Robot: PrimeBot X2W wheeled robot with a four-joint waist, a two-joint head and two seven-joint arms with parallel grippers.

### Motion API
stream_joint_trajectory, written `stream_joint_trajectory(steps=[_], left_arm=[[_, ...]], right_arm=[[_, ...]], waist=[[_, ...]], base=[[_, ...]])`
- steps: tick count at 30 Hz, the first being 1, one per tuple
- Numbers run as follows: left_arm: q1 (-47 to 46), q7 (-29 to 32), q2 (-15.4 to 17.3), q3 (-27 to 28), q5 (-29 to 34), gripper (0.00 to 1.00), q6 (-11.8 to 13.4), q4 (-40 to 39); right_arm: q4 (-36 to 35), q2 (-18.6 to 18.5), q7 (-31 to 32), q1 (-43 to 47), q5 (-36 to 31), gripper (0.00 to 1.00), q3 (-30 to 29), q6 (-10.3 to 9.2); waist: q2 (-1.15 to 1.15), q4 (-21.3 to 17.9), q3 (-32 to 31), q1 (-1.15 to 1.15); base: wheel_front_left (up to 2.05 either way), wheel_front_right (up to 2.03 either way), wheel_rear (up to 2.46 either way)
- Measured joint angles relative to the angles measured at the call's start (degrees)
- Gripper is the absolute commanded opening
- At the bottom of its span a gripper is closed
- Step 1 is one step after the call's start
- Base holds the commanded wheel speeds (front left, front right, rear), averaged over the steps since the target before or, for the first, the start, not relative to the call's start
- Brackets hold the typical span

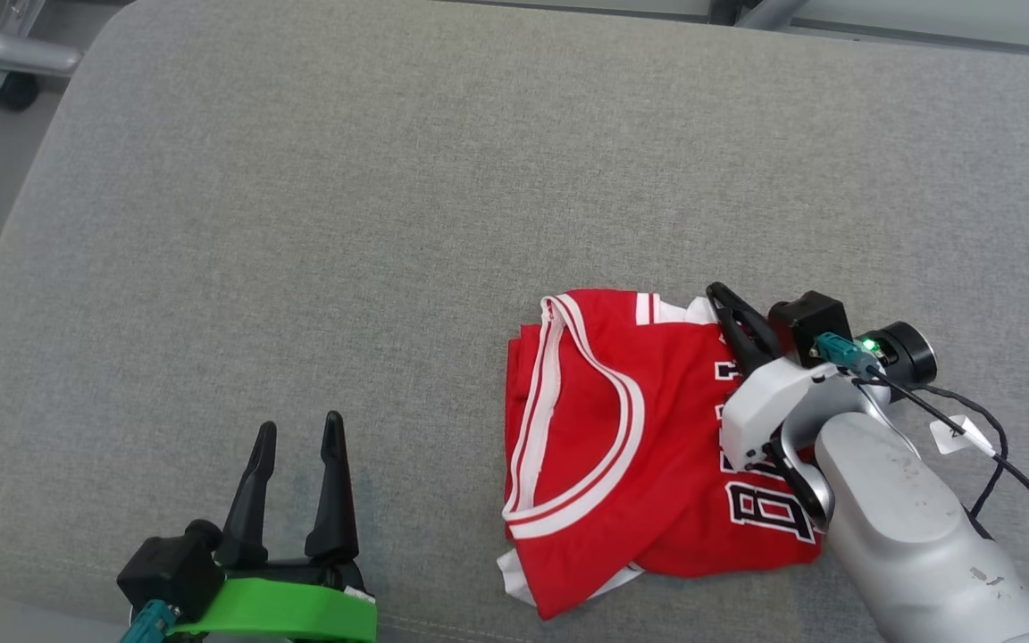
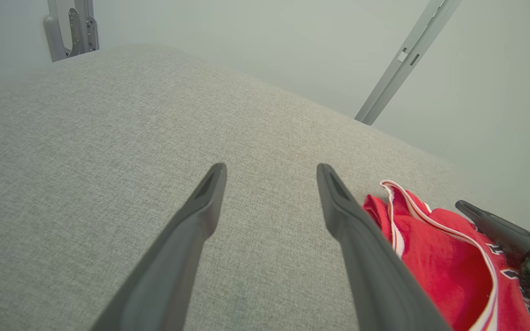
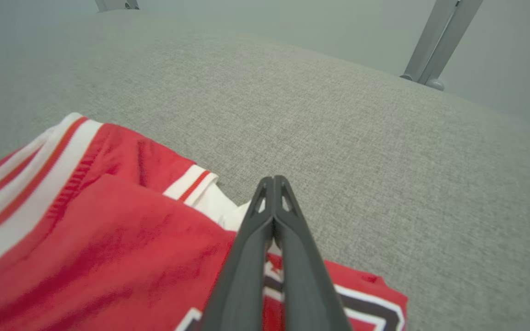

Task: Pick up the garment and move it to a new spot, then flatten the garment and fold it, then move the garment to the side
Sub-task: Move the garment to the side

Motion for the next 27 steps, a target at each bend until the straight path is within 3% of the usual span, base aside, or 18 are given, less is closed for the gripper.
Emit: stream_joint_trajectory(steps=[3, 4, 7, 8, 9, 17, 27], left_arm=[[0.6, 0.0, 0.0, 0.6, 0.1, 1.0, 0.0, 0.1], [0.9, 0.0, 0.0, 0.8, 0.2, 1.0, 0.0, 0.1], [2.1, 0.0, 0.0, 2.1, 0.7, 1.0, 0.1, 0.0], [2.7, 0.0, 0.0, 2.5, 1.3, 1.0, 0.1, -0.1], [3.2, 0.0, 0.0, 2.9, 1.7, 1.0, 0.1, -0.2], [6.1, 0.0, 0.0, 5.1, 3.6, 1.0, -0.5, -0.4], [8.9, 0.0, 0.0, 5.9, 4.0, 1.0, -0.6, -0.4]], right_arm=[[-4.3, 0.9, -0.2, 1.2, -0.8, 0.0, -2.8, 0.0], [-6.6, 1.2, -0.3, 2.2, -0.9, 0.09, -3.8, 0.0], [-13.0, 1.4, -0.3, 6.6, -1.6, 0.52, -6.7, 0.0], [-15.0, 1.2, -0.3, 8.2, -1.9, 0.91, -7.7, 0.0], [-16.8, 0.9, -0.3, 9.8, -2.4, 1.0, -8.6, 0.0], [-27.4, -0.1, -0.3, 20.8, -4.0, 1.0, -14.9, 0.0], [-30.9, -0.7, -0.3, 33.3, -3.1, 1.0, -20.5, 0.0]], waist=[[0.0, -0.6, -1.2, 0.0], [0.0, -0.8, -1.7, 0.0], [0.0, -1.6, -3.3, 0.0], [0.0, -2.0, -3.8, 0.0], [0.0, -2.4, -4.3, 0.0], [0.0, -6.3, -8.1, 0.0], [0.0, -10.0, -13.4, 0.0]], base=[[0.0, 0.0, 0.0], [0.0, 0.0, 0.0], [0.0, 0.0, 0.0], [0.0, 0.0, 0.0], [0.0, 0.0, 0.0], [0.0, 0.0, 0.0], [0.0, 0.0, 0.0]])
